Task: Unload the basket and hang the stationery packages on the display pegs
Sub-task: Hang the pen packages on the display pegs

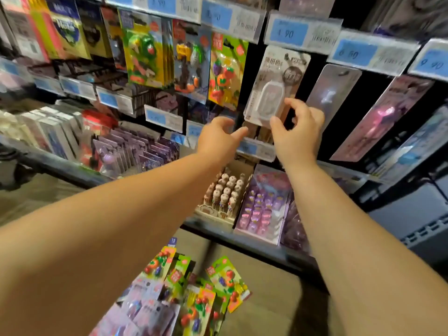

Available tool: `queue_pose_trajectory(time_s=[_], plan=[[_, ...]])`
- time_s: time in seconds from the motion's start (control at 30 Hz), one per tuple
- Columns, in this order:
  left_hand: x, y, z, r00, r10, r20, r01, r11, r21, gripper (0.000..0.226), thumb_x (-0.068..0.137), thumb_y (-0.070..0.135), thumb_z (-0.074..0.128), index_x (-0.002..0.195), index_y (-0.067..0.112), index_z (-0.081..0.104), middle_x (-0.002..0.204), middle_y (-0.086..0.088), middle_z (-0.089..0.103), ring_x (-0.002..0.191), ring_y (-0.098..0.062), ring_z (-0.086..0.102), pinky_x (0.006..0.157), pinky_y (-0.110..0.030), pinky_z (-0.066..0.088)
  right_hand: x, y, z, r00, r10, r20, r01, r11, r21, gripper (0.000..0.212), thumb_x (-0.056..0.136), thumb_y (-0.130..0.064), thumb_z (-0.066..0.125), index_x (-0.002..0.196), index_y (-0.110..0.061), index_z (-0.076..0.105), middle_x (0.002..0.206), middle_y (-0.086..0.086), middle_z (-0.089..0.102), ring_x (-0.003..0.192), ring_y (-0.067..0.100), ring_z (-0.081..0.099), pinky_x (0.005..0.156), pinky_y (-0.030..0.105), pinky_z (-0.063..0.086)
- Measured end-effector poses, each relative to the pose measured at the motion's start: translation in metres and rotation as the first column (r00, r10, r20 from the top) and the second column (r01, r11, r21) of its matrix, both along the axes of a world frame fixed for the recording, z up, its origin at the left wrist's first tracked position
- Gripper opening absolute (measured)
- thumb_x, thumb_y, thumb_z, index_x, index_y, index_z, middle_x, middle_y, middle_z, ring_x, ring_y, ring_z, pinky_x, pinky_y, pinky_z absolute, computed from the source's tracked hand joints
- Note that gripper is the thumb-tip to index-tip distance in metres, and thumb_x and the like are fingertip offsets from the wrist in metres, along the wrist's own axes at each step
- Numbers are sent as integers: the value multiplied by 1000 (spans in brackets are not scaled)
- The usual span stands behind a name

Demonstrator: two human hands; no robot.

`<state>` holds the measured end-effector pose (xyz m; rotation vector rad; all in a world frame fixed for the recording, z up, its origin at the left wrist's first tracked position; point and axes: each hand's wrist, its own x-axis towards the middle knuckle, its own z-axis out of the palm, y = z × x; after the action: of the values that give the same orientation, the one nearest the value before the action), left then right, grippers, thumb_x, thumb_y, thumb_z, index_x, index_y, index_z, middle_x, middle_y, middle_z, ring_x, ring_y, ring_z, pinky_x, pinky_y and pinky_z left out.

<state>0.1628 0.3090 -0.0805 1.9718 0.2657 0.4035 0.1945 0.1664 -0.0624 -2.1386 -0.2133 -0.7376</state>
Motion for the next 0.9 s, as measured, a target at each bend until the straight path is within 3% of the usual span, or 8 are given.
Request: queue_pose_trajectory(time_s=[0.13, 0.3, 0.43, 0.5, 0.6, 0.7, 0.8, 0.9], plan=[[-42, 17, -55, 995, -25, -98, 28, 999, 33, 29, 91, 38, 67, 110, 18, 61, 82, 10, 56, 73, -11, 55, 62, -23, 39, -19, 7, -25, 999, 31, 14, -29, 993, -116, 31, 87, -25, 64, 117, -18, 59, 110, -3, 40, 88, 13, 49, 77, 24, 39], [-98, 40, -150, 929, -130, -347, 184, 975, 127, 24, 88, 30, 71, 105, 15, 65, 86, 3, 60, 84, -17, 58, 72, -26, 42, -43, 23, -80, 957, 229, -178, -274, 917, -290, 18, 84, -20, 65, 99, -12, 63, 92, -1, 50, 83, 9, 45, 72, 20, 29], [-134, 62, -212, 770, -212, -601, 431, 869, 245, 29, 88, 34, 70, 111, 18, 66, 100, -3, 66, 100, -25, 63, 83, -32, 46, -71, 36, -151, 660, 110, -744, -496, 807, -321, 22, 85, -30, 71, 103, -19, 64, 90, 0, 57, 87, 17, 55, 73, 26, 41], [-154, 72, -240, 676, -227, -701, 550, 788, 275, 32, 87, 36, 68, 114, 19, 65, 110, -5, 66, 107, -27, 60, 85, -31, 44, -88, 39, -194, 488, 36, -872, -579, 761, -292, 26, 85, -34, 72, 105, -19, 64, 95, 2, 60, 94, 20, 60, 79, 28, 47], [-183, 87, -269, 584, -201, -786, 691, 631, 352, 32, 86, 42, 63, 113, 25, 65, 114, -4, 61, 113, -28, 55, 84, -30, 44, -118, 38, -257, 295, -54, -954, -599, 767, -229, 33, 85, -36, 72, 111, -18, 61, 110, 4, 63, 104, 24, 62, 76, 25, 43], [-203, 95, -288, 553, -172, -815, 772, 473, 425, 55, 87, 42, 58, 139, 30, 46, 139, 3, 44, 131, -23, 36, 98, -34, 33, -146, 35, -301, 184, -134, -974, -529, 821, -213, 65, 83, -40, 73, 137, -16, 46, 138, 7, 51, 120, 27, 54, 89, 27, 44], [-209, 96, -300, 543, -197, -816, 778, 484, 401, 82, 80, 55, 67, 150, 35, 30, 155, 8, 24, 141, -20, 22, 108, -38, 24, -161, 29, -323, 123, -161, -979, -495, 846, -201, 83, 84, -42, 73, 149, -14, 29, 146, 10, 43, 131, 29, 45, 96, 29, 40], [-209, 96, -309, 526, -196, -828, 783, 493, 380, 95, 75, 62, 70, 152, 36, 23, 160, 8, 14, 144, -19, 13, 113, -39, 19, -172, 23, -335, 95, -203, -975, -459, 860, -224, 73, 84, -46, 72, 138, -9, 39, 129, 10, 53, 116, 28, 54, 83, 30, 43]])
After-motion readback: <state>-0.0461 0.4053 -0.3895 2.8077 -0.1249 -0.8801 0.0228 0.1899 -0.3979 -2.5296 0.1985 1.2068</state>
